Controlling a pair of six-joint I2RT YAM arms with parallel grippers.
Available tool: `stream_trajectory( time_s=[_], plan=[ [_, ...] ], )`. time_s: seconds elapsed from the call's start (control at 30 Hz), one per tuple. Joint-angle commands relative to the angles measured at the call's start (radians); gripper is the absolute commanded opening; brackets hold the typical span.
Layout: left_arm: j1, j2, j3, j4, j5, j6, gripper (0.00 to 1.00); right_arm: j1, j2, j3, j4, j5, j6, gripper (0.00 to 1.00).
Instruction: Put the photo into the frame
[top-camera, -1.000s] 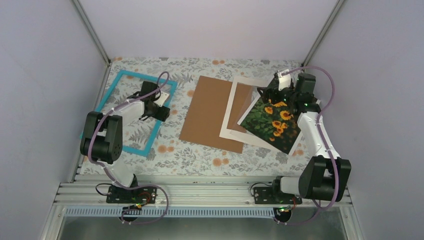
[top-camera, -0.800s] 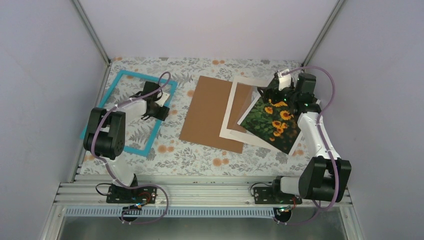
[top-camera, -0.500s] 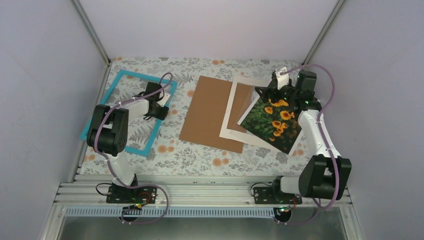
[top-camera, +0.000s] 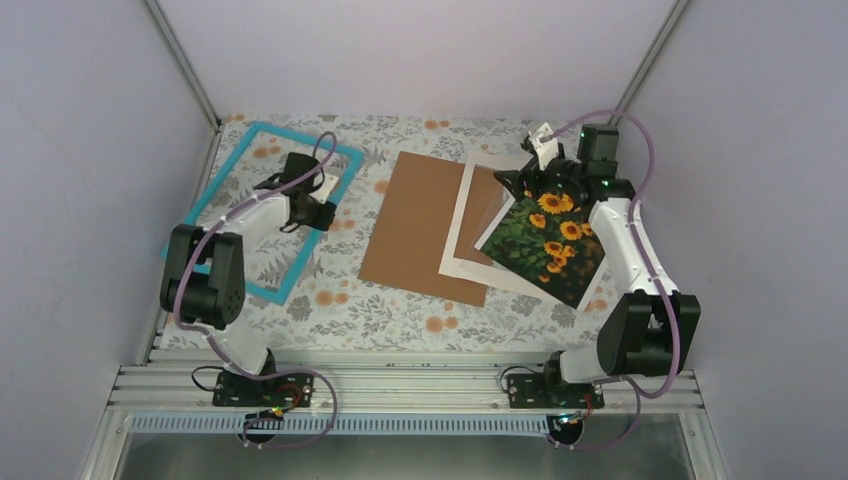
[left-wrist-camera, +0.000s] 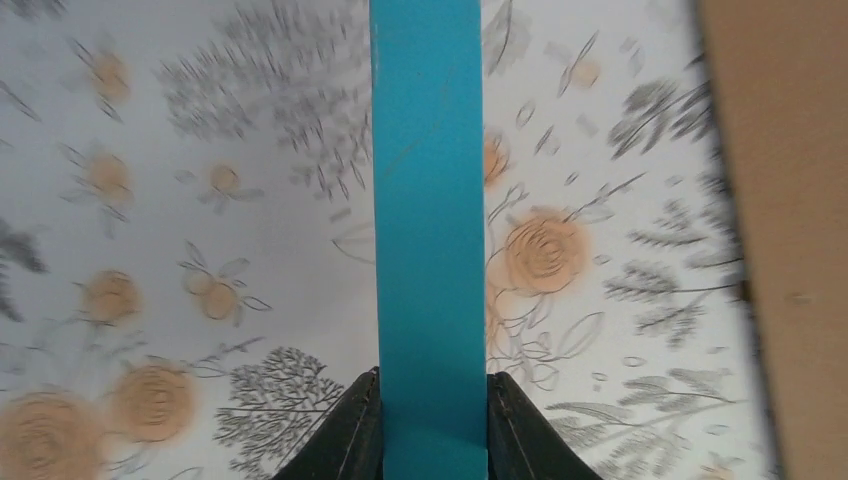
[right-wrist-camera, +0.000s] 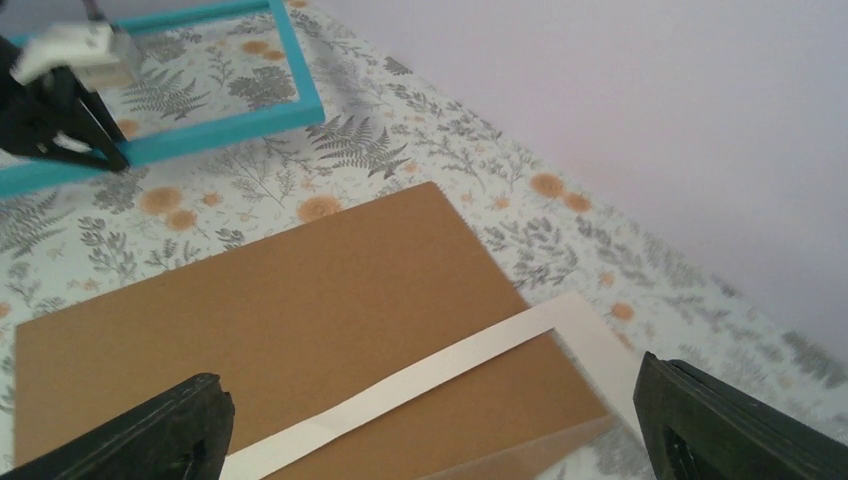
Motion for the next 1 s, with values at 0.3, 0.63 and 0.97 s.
stream_trajectory(
  time_s=[0.3, 0.63, 0.97],
  plan=[
    [-0.009, -0.300, 0.317, -0.228, 0.294, 0.083, 0.02, 0.192, -0.079, 0.227, -0.033, 0.176, -0.577, 0.97],
    [-0.112, -0.306, 0.546, -0.436, 0.546, 0.131, 0.02, 0.573, -0.196, 0.045, 0.287, 0.574, -1.017, 0.87],
    [-0.224, -0.285, 0.602, -0.536, 0.555, 0.191, 0.02, 0.802, -0.171, -0.004, 0.413, 0.784, -1.235, 0.84]
  ],
)
